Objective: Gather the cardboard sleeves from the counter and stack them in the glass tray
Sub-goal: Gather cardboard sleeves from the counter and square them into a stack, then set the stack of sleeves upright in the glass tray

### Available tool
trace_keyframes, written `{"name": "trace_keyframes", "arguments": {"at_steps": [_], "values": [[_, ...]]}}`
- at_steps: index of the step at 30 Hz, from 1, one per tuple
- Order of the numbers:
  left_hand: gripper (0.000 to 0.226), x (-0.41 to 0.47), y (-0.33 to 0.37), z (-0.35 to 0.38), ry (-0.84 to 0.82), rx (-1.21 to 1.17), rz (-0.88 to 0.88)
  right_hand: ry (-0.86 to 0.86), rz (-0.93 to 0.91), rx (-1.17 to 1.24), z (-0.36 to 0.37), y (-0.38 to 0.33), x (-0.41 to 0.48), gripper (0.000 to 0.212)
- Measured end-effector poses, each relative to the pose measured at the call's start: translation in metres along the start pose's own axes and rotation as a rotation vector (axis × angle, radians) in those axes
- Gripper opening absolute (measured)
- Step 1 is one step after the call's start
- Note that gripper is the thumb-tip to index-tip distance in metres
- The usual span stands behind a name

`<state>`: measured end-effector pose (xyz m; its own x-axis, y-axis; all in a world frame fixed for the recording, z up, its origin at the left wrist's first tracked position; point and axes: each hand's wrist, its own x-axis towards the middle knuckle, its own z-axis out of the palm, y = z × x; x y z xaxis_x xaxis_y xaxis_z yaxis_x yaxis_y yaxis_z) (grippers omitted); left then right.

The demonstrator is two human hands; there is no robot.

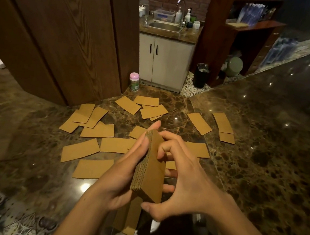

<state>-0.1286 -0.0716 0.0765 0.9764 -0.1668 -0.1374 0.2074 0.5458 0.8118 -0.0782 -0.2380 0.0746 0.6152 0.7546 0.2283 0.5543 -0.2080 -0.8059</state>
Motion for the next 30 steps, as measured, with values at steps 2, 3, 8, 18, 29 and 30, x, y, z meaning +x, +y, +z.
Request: {"name": "trace_keyframes", "arguments": {"at_steps": [2,3,8,18,29,30], "values": [[0.062,-0.006,0.003,-0.009,0.033,0.069,-0.033,-0.019,0.029,-0.042,-0.002,-0.001,-0.002,0.077],[0.058,-0.011,0.004,-0.015,0.088,0.163,-0.036,-0.034,0.059,-0.087,-0.005,0.000,-0.005,0.077],[0.048,-0.044,-0.016,-0.079,0.380,1.019,0.081,-0.355,0.306,-0.286,-0.009,0.003,-0.033,0.081],[0.052,-0.069,-0.054,-0.099,0.394,0.996,-0.083,-0.496,0.260,-0.524,0.073,0.034,-0.025,0.082],[0.054,-0.070,-0.062,-0.106,0.424,1.004,-0.083,-0.517,0.259,-0.772,0.119,0.050,-0.026,0.088],[0.054,-0.070,-0.062,-0.105,0.426,1.000,-0.081,-0.530,0.288,-0.773,0.122,0.046,-0.026,0.088]]}}
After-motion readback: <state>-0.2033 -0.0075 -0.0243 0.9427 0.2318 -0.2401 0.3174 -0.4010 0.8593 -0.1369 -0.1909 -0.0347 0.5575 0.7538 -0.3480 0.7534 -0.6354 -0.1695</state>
